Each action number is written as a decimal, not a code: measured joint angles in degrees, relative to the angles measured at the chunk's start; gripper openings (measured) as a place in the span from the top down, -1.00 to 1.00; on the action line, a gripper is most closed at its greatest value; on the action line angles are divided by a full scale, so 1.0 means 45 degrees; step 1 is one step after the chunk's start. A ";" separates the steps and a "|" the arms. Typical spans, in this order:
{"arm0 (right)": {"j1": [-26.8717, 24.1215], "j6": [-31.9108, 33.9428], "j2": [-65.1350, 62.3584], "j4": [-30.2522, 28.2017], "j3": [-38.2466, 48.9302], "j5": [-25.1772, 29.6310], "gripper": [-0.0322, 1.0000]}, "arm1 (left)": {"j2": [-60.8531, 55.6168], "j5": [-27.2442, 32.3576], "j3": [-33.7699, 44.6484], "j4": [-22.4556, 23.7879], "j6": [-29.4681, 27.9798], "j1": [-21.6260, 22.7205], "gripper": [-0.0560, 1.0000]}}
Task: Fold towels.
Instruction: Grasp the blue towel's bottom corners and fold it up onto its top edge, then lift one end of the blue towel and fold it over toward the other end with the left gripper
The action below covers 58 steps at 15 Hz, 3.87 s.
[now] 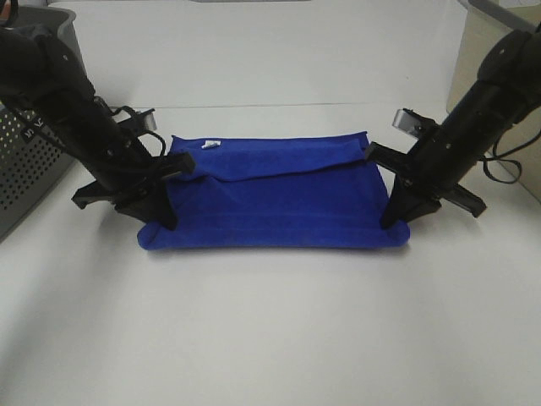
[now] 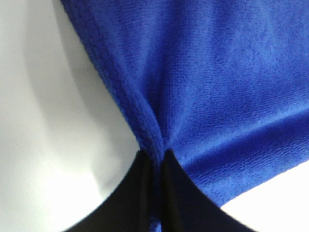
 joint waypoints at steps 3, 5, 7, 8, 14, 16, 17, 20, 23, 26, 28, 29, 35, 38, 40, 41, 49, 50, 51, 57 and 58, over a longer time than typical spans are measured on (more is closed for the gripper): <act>0.0000 -0.0777 -0.1273 0.0598 0.2687 -0.0713 0.94 | -0.1592 -0.0828 0.2496 0.0013 -0.0025 -0.0535 0.83; 0.0000 -0.1133 -0.1515 0.0917 0.3259 -0.0789 0.94 | -0.2050 -0.0929 0.3170 0.0000 -0.0051 -0.0573 0.83; 0.0000 -0.1261 -0.1617 0.0929 0.3094 -0.0777 0.94 | -0.2305 -0.0942 0.3107 -0.0102 -0.0064 -0.0573 0.83; 0.0000 -0.1286 -0.1681 0.0917 0.2737 -0.0713 0.94 | -0.2406 -0.0904 0.2814 -0.0127 -0.0166 -0.0573 0.83; -0.0013 -0.1235 -0.1553 0.0879 -0.1095 -0.0407 0.94 | -0.1974 -0.0700 -0.0382 -0.0115 -0.1655 0.0013 0.83; -0.0038 -0.1019 -0.0547 0.0802 -0.3043 0.0013 0.94 | -0.1108 -0.0688 -0.1821 -0.0127 -0.1719 0.0293 0.83; -0.0051 -0.1006 0.0089 0.0764 -0.3705 0.0140 0.94 | -0.0688 -0.0738 -0.2470 -0.0127 -0.1719 0.0318 0.83; -0.0051 -0.0853 0.1541 0.0560 -0.5131 0.0216 0.94 | 0.0662 -0.0980 -0.3731 -0.0115 -0.1719 0.0318 0.83; -0.0051 -0.0662 0.2483 0.0433 -0.5424 0.0229 0.85 | 0.1833 -0.0993 -0.4240 -0.0089 -0.1732 0.0318 0.71; -0.0051 -0.0662 0.2661 0.0446 -0.5424 0.0191 0.03 | 0.2012 -0.1248 -0.4253 -0.0102 -0.1732 0.0318 -0.09; -0.0051 -0.0675 0.2597 0.0458 -0.5437 0.0229 -0.48 | 0.2024 -0.1261 -0.4456 -0.0102 -0.1719 0.0344 -0.41; -0.0051 -0.0675 0.2445 0.0433 -0.5437 0.0229 -0.59 | 0.2024 -0.1146 -0.4736 -0.0038 -0.1719 0.0369 -0.46; -0.0051 -0.0688 0.1451 -0.0115 -0.5449 0.0611 -0.66 | 0.2024 0.0815 -0.6201 0.2381 -0.2088 0.0382 -0.49; -0.0102 -0.0688 0.1451 -0.0242 -0.5449 0.0700 -0.66 | 0.2203 0.1566 -0.6188 0.3018 -0.2215 0.0433 -0.49; -0.0115 -0.0688 0.1451 -0.0255 -0.5449 0.0700 -0.66 | 0.2432 0.1566 -0.6188 0.3018 -0.2292 0.0433 -0.49; -0.0115 -0.0688 0.1451 -0.0267 -0.5449 0.0700 -0.66 | 0.2597 0.1553 -0.6175 0.3018 -0.2292 0.0433 -0.49; -0.0115 -0.0688 0.1451 -0.0344 -0.5449 0.0509 -0.66 | 0.3272 0.0140 -0.6175 0.1299 -0.2063 0.0382 -0.25; -0.0115 -0.0688 0.1451 -0.0344 -0.5449 0.0484 -0.66 | 0.3349 0.0140 -0.6175 0.1273 -0.2063 0.0382 0.00; -0.0115 -0.0688 0.1451 -0.0344 -0.5449 0.0420 -0.66 | 0.3361 0.0140 -0.6175 0.1286 -0.2063 0.0382 0.15; -0.0115 -0.0688 0.1451 -0.0344 -0.5449 0.0344 -0.66 | 0.3107 0.0484 -0.6264 0.2534 -0.2088 0.0471 0.68; -0.0115 -0.0688 0.1451 -0.0344 -0.5449 0.0344 -0.66 | 0.2750 0.1070 -0.6583 0.4011 -0.2355 0.0624 0.68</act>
